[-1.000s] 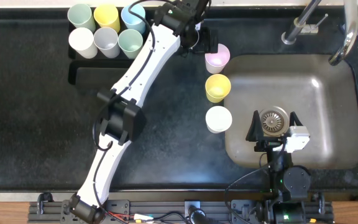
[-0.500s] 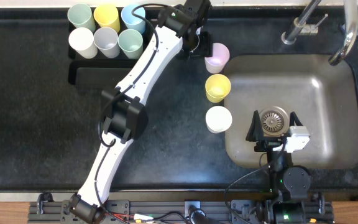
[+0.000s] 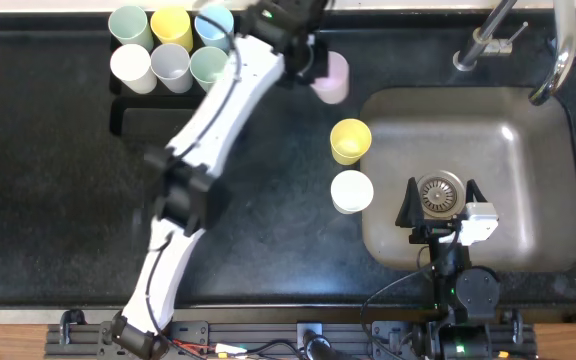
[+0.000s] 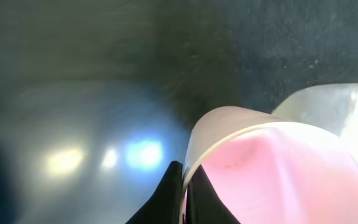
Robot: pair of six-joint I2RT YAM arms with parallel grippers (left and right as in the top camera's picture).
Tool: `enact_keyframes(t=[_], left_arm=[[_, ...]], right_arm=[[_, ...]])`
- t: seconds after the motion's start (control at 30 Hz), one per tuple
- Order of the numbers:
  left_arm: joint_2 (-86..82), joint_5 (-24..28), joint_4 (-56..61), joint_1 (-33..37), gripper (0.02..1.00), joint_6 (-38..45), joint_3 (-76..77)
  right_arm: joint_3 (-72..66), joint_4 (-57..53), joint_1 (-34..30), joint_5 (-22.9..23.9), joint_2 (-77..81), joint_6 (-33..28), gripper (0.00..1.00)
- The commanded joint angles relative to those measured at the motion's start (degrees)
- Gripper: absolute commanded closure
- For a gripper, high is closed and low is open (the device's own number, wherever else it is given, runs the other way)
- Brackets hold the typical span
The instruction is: Store Cups
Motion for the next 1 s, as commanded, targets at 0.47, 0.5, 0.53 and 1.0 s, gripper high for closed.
enact_keyframes(t=[0.47,0.5,0.53,1.0], left_arm=[[-51.36,-21.66,1.86,24.96,0.982,-16.5,-51.28],[-53.05,-19.26,5.88,26.67,0.982,-16.48,-56.37],[-54.47,-16.26,9.86,28.61,0.982,-16.48,-61.22],[-44.87,-6.49,18.36,38.91,0.982,-16.46,-64.74]], right_arm=[[-0.76,0.33,-0.22,-0.42,-0.44,0.2,0.007],[-0.76,0.33,-0.22,-0.42,-0.44,0.2,0.005],[-0.79,0.33,-0.22,-0.42,-0.44,0.2,0.005],[-0.76,0.33,-0.22,-0.42,-0.44,0.2,0.005]])
